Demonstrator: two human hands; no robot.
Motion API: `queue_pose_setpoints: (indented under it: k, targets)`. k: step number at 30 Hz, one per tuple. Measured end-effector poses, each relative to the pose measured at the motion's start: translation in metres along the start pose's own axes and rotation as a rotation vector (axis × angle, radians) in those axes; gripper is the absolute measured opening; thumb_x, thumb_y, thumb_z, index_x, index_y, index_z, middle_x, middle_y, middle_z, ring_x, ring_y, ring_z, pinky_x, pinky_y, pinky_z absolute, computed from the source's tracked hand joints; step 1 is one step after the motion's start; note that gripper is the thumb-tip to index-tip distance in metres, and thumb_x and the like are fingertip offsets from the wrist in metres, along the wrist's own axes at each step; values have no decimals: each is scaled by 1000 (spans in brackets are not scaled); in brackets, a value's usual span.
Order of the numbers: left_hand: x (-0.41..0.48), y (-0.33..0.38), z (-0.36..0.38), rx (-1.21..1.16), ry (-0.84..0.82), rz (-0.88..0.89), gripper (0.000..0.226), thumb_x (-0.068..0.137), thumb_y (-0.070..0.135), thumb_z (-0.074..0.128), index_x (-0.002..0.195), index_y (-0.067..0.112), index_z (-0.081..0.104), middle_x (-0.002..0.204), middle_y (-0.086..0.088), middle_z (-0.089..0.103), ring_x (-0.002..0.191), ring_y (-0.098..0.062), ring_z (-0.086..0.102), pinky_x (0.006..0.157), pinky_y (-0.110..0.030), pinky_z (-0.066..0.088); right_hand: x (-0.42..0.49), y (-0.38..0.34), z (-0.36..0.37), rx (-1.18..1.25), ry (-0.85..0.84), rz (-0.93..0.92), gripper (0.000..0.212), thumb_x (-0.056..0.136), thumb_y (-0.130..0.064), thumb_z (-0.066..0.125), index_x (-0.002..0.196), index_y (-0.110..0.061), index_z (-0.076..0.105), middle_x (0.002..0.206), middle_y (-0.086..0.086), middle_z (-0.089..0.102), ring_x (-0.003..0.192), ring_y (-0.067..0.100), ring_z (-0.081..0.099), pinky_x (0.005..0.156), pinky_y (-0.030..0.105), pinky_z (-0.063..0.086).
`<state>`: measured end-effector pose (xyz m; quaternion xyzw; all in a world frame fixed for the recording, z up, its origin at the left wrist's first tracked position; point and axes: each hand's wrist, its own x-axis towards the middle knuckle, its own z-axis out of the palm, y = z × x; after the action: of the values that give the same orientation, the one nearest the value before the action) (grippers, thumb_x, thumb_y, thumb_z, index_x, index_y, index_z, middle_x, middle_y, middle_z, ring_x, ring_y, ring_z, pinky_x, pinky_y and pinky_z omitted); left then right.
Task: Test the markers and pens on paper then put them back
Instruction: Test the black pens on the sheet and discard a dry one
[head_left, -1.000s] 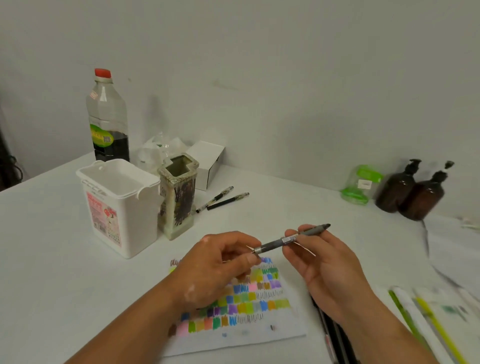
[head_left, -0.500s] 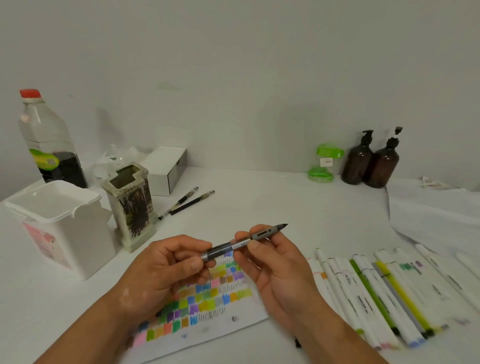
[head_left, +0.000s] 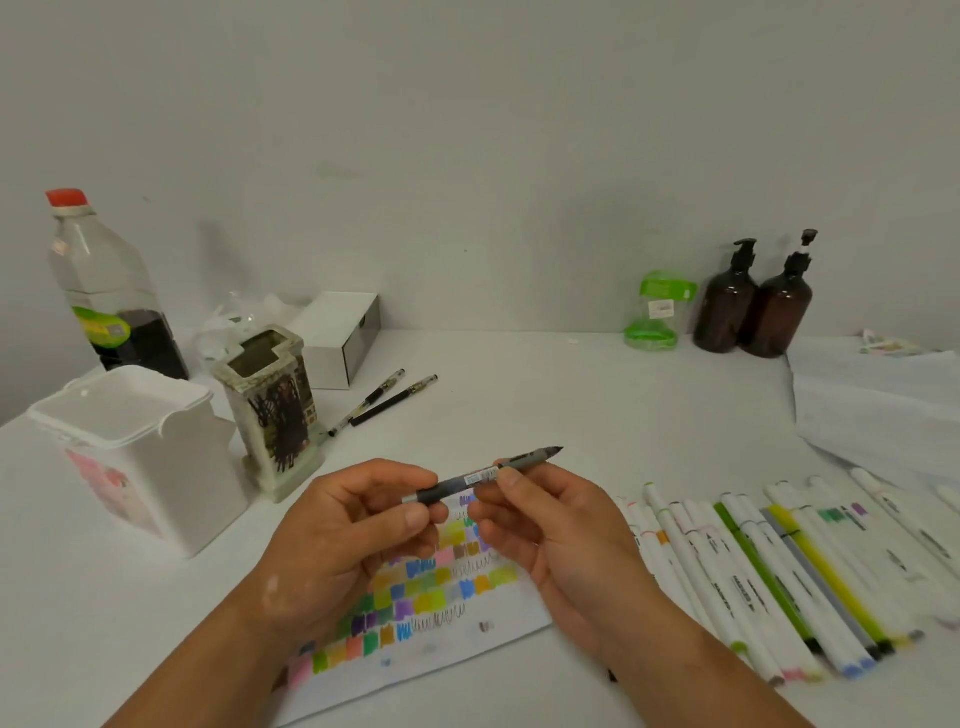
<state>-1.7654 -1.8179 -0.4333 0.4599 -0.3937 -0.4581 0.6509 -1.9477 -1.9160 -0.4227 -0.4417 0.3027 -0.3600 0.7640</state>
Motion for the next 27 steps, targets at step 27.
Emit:
queue_pose_setpoints:
  k: [27]
  targets:
    - [5,-13,-5,1317,-51,-26,37,75,60,76,106,42,65,93,18,56,83,-3,56,66,-11,41,-19,-4,-14,-737,-166,-130,13,83,-12,74,74,-18,69,59,11,66,51,20,61,51,27,51]
